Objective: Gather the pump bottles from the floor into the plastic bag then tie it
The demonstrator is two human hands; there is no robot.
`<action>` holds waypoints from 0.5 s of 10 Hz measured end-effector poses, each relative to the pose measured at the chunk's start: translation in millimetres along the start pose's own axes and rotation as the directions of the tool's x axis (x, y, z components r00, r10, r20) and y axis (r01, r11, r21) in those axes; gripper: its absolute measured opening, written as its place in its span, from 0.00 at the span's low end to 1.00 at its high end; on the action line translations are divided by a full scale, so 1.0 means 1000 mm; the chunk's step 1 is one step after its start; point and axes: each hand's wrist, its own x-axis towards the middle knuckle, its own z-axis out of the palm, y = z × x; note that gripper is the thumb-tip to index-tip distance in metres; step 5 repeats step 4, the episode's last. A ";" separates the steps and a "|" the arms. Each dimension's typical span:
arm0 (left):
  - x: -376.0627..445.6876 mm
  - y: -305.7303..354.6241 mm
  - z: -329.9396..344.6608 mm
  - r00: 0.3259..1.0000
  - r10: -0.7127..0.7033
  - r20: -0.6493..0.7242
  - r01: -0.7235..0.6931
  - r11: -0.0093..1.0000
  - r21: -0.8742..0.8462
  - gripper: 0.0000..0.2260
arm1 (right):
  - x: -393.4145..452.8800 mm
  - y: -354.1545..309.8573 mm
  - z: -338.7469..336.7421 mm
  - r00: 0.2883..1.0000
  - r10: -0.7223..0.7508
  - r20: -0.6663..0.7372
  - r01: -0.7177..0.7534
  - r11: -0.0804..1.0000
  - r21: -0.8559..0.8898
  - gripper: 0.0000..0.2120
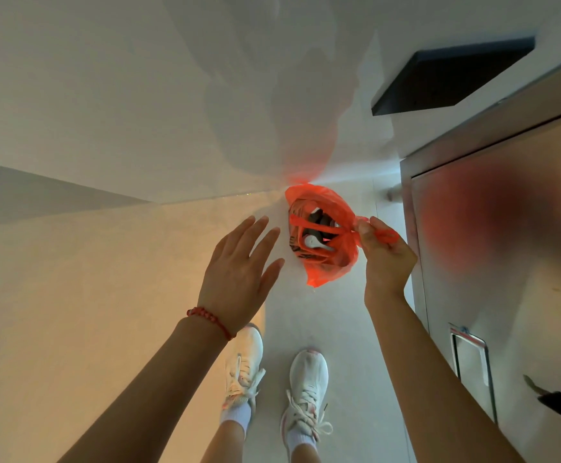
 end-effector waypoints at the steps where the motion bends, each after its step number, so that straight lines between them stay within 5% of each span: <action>1: -0.003 0.005 -0.004 1.000 -0.012 0.006 0.012 1.000 0.001 0.18 | -0.005 0.001 -0.009 0.999 -0.036 0.022 0.036 0.999 -0.035 0.08; 5: -0.026 0.030 -0.042 1.000 -0.026 0.011 0.026 1.000 -0.017 0.18 | -0.038 -0.023 -0.048 0.993 -0.093 0.070 0.095 0.995 -0.021 0.14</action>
